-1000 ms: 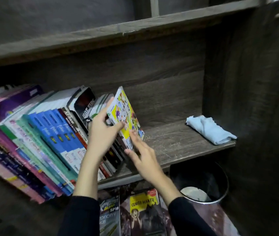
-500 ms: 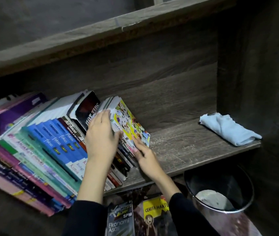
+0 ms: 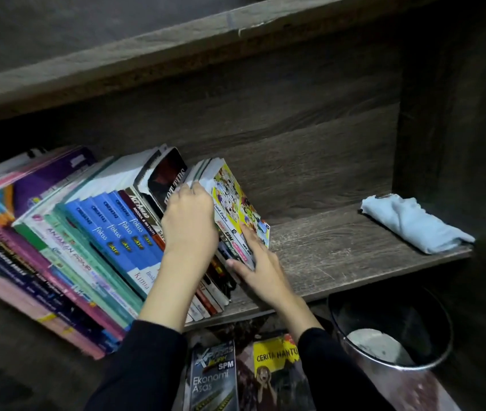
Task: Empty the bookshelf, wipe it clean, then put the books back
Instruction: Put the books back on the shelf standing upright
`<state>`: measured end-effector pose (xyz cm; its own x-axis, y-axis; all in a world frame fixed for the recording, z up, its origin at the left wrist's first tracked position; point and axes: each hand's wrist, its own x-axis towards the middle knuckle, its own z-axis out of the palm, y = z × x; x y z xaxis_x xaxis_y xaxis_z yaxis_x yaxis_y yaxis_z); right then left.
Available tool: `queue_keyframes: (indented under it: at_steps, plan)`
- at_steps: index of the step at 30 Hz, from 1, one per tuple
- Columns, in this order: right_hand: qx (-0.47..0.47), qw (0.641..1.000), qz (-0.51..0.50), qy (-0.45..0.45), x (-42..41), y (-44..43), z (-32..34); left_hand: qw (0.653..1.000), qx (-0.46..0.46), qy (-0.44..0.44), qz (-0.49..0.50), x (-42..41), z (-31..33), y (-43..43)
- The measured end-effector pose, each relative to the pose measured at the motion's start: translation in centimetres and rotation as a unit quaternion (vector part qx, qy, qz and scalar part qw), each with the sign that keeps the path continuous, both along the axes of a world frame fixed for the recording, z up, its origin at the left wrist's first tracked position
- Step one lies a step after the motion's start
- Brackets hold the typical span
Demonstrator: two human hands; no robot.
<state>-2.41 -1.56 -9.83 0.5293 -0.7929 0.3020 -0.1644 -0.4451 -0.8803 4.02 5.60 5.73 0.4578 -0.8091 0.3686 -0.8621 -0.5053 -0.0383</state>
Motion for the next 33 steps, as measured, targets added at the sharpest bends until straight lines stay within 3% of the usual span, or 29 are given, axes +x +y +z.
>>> queue_keyframes:
  at_steps: [8, 15, 21, 26, 33]
  plan:
    - [0.007, 1.0, 0.002, -0.018, -0.1, 0.7, 0.5, 0.991, -0.061, 0.033, -0.117, 1.7, 0.6, 0.7]
    - [-0.015, 1.0, 0.005, 0.021, 0.1, 0.5, 0.2, 0.993, 0.027, -0.102, -0.049, 1.3, -0.3, 1.2]
    - [-0.047, 0.998, -0.011, 0.047, 0.2, 0.4, -0.1, 0.989, 0.008, -0.143, -0.022, 0.7, -0.8, 1.6]
    - [-0.038, 0.998, -0.009, 0.045, 0.1, 0.3, -0.3, 0.991, -0.1, -0.082, -0.047, 0.5, -0.6, 2.4]
    - [-0.017, 1.0, -0.007, 0.007, -0.4, -0.1, -0.2, 0.963, -0.267, -0.009, -0.037, 0.6, -3.3, 3.8]
